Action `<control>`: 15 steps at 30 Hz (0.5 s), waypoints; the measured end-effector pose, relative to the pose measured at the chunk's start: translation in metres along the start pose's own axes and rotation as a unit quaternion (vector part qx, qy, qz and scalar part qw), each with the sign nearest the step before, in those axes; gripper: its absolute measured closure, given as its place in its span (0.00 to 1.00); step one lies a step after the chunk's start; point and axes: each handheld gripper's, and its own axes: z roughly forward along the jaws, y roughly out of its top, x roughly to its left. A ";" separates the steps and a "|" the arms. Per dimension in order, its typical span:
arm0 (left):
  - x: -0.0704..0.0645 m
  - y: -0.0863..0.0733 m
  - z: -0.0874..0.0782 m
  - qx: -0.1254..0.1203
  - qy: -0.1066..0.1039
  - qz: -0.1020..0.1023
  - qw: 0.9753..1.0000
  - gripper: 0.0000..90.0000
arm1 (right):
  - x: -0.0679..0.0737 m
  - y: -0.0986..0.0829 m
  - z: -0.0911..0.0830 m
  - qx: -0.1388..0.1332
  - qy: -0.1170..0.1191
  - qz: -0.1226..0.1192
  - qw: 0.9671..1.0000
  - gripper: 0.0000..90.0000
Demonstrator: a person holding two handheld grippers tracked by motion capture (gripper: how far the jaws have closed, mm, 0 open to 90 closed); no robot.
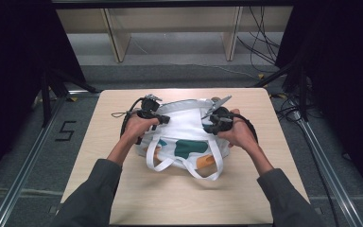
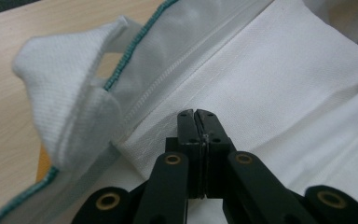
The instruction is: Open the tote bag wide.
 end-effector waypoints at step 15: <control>-0.030 -0.007 -0.014 -0.002 -0.042 0.047 0.998 0.97 | 0.045 -0.028 -0.012 -0.032 0.032 -0.031 0.998 1.00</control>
